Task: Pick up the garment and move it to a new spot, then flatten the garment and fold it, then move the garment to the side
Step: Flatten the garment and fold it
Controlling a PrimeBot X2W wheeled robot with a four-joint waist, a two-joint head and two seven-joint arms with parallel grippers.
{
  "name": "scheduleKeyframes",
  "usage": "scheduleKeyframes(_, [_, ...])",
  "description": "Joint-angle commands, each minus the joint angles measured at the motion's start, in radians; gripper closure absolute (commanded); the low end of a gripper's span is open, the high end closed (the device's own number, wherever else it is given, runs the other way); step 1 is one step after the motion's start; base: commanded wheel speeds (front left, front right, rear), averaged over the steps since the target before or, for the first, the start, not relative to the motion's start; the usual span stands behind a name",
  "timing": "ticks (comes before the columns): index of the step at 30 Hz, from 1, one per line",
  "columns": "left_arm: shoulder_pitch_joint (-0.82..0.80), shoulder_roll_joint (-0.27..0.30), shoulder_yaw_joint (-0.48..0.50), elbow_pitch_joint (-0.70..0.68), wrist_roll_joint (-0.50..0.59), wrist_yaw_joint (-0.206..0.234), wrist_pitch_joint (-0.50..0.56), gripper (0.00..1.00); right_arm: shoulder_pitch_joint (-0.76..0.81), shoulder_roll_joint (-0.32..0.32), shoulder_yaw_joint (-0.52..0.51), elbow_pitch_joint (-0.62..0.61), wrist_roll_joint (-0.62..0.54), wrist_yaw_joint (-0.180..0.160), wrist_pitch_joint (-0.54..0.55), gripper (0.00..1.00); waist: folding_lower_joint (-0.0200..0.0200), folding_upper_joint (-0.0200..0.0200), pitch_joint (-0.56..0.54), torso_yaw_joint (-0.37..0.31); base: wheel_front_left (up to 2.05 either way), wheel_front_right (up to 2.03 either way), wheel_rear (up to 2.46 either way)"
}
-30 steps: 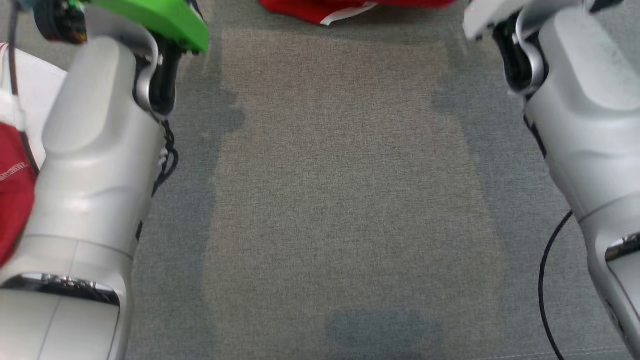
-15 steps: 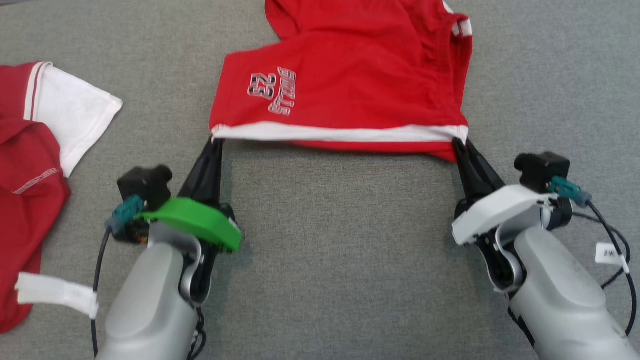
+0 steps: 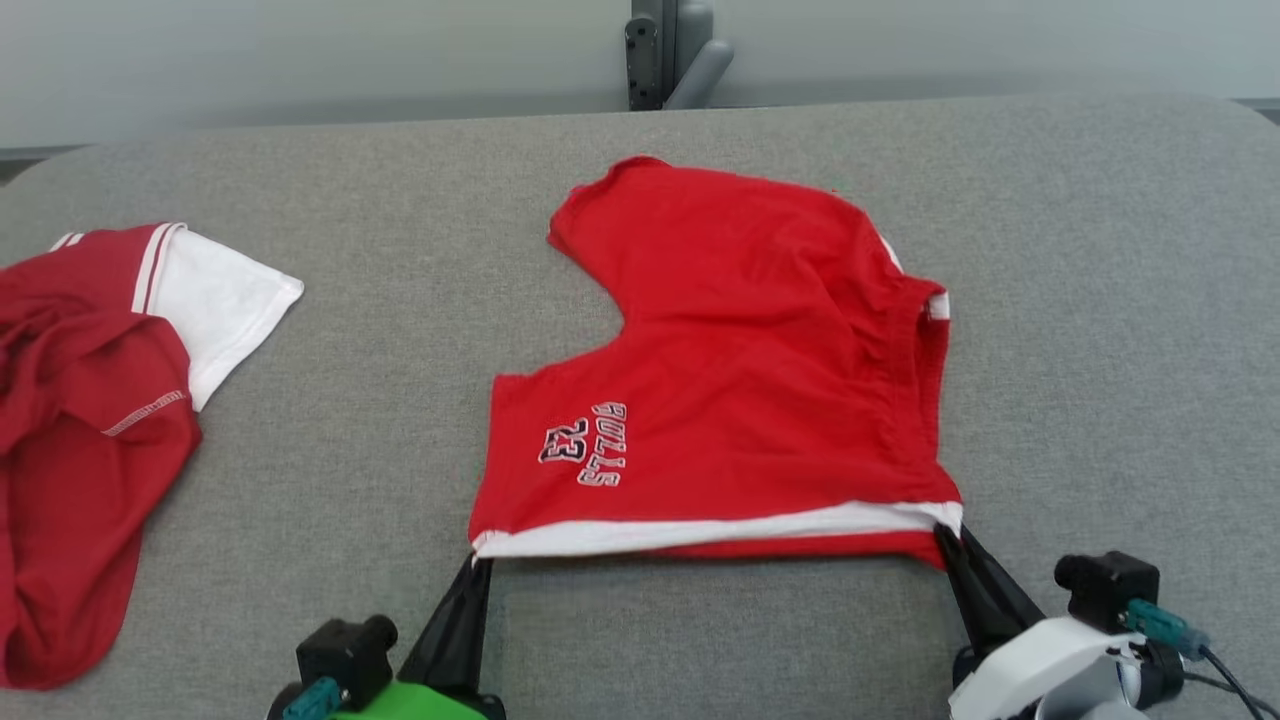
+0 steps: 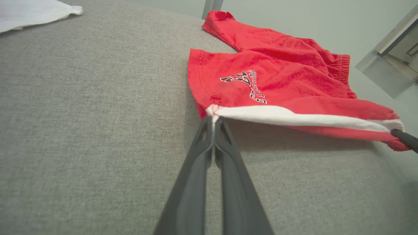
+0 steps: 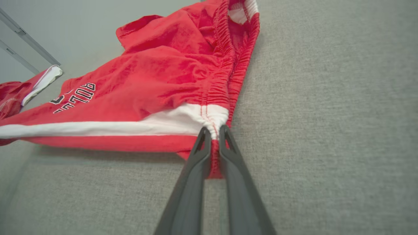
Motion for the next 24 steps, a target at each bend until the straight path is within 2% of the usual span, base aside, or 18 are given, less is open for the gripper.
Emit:
scheduleKeyframes(1, [0.046,0.008,0.001,-0.027,-0.007,0.020,0.012,1.00,0.042,0.000,-0.021,-0.019,-0.018,0.000,0.008,1.00,0.0001,0.0000,-0.040,0.001,0.00,0.00,0.00])
scheduleKeyframes(5, [0.137,0.023,-0.005,-0.132,-0.007,0.063,0.055,1.00,0.145,0.015,-0.075,-0.090,-0.054,0.000,0.057,1.00,0.0001,0.0000,-0.058,0.000,0.00,0.00,0.00])
scheduleKeyframes(8, [0.172,0.024,-0.006,-0.186,-0.020,0.079,0.082,1.00,0.186,0.020,-0.091,-0.134,-0.068,0.000,0.089,1.00,0.0001,0.0000,-0.056,0.000,0.00,0.00,0.00])
scheduleKeyframes(13, [0.213,0.047,0.002,-0.297,-0.022,0.113,0.127,1.00,0.248,0.001,-0.133,-0.223,-0.110,-0.001,0.157,1.00,0.0001,0.0000,-0.046,-0.002,0.00,0.00,0.00])
scheduleKeyframes(17, [0.192,0.067,0.006,-0.341,-0.013,0.119,0.152,1.00,0.243,0.014,-0.159,-0.272,-0.125,-0.001,0.184,1.00,0.0001,0.0000,-0.033,-0.008,0.00,0.00,0.00])
scheduleKeyframes(24, [0.055,0.085,0.013,-0.361,0.004,0.094,0.168,1.00,0.162,0.062,-0.196,-0.323,-0.130,-0.001,0.187,1.00,0.0001,0.0000,0.021,-0.032,0.00,0.00,0.00])
